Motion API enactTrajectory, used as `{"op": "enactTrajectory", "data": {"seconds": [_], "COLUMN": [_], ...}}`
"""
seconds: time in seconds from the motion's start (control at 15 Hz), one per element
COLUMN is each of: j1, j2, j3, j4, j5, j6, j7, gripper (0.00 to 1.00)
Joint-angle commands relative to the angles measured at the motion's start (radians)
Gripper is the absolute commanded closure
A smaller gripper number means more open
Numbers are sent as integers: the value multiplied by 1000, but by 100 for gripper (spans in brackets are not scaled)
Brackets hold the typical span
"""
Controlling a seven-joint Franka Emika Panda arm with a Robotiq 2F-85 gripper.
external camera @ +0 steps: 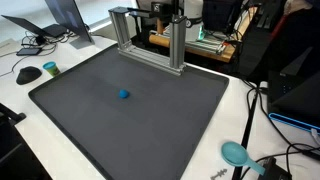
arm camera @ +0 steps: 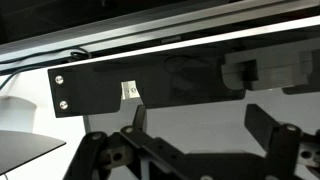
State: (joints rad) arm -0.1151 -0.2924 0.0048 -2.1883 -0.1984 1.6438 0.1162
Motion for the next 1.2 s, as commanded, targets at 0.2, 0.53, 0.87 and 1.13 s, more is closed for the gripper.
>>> {"op": "enactTrajectory", "data": {"seconds": [0.2,0.53,0.87,1.13], "j1": [17,35,84,105], "j2": [0,-48,-140,-259], "j3": [-15,-1,14,15], "j4": [2,-31,-96,-213], "j5": [-3,18,103,200], "j6": [-2,21,33,136], "j7": [4,30,59,72], "gripper": [0,0,0,0]}}
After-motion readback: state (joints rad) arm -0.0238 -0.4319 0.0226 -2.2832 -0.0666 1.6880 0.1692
